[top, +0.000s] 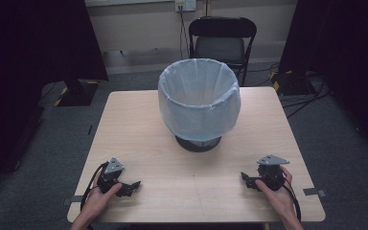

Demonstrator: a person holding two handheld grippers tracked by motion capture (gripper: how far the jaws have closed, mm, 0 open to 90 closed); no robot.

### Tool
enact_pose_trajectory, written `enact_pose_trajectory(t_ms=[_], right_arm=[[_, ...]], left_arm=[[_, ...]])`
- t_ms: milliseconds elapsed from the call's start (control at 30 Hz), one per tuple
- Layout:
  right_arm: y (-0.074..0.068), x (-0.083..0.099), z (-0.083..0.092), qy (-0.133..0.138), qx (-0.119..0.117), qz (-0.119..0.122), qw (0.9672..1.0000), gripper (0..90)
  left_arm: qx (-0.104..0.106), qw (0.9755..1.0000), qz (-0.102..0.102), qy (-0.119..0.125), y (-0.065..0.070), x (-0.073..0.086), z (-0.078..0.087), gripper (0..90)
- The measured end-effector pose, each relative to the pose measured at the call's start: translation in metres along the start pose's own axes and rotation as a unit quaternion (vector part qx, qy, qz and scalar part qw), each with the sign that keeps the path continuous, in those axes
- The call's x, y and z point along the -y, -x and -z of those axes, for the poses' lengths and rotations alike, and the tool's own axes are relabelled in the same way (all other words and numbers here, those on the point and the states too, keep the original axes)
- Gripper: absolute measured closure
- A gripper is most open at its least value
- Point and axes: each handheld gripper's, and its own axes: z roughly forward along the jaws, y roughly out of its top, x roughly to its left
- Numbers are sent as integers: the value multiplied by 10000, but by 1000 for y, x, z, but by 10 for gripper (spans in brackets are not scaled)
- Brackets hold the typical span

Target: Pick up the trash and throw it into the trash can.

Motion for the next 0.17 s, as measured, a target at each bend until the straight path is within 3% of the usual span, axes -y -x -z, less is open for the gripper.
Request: enact_pose_trajectory(t_ms=[167], right_arm=[[1, 0, 0, 1, 63, -36, 10000, 127]], left_arm=[[16, 10000, -1, 14, 0, 0, 0, 2]])
